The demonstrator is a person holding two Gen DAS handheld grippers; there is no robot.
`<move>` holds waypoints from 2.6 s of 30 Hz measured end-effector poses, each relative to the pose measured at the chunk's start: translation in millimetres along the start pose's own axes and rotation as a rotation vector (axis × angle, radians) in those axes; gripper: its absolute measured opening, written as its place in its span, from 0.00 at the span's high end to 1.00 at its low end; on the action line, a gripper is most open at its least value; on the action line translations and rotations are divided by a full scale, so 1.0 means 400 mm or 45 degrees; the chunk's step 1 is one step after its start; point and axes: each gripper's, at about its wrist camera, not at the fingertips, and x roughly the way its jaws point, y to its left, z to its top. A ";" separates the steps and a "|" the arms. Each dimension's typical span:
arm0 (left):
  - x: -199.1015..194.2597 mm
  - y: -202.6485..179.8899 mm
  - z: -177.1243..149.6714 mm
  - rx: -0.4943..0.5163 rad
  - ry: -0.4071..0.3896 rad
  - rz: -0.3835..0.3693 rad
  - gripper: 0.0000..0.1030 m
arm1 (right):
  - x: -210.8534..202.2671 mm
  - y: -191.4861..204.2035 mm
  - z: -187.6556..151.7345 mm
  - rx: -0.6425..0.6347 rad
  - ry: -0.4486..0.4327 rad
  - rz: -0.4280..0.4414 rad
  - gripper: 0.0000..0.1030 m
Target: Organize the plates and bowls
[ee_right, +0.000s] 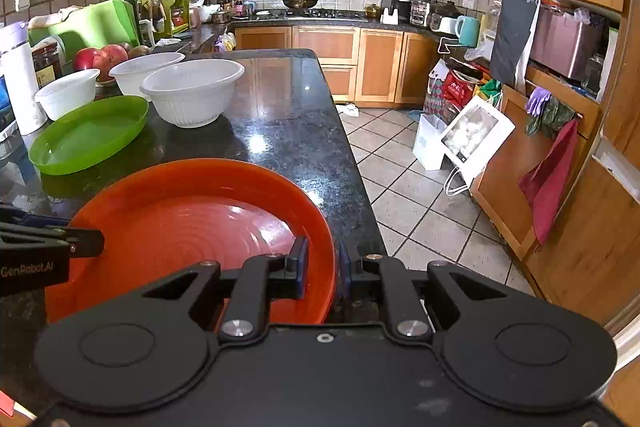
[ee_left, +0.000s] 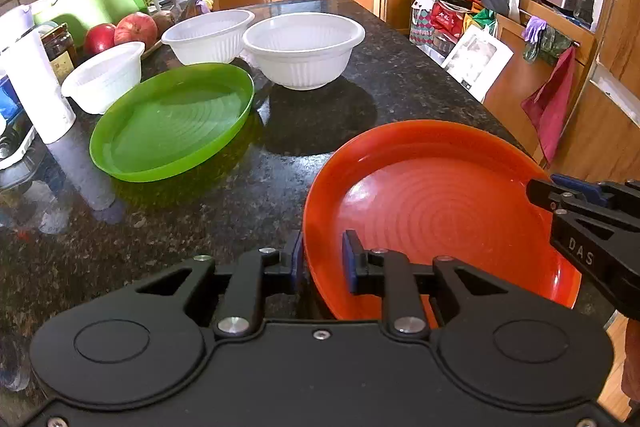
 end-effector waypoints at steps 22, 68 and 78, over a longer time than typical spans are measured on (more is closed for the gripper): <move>-0.043 0.086 0.012 -0.015 -0.062 -0.019 0.42 | -0.037 0.027 0.017 0.117 -0.094 -0.085 0.65; 0.049 0.590 0.100 -0.229 -0.052 0.038 0.47 | 0.150 0.503 0.213 0.217 -0.051 0.099 0.40; 0.164 0.552 0.154 -0.158 0.028 0.043 0.48 | 0.262 0.472 0.240 0.281 0.039 0.077 0.51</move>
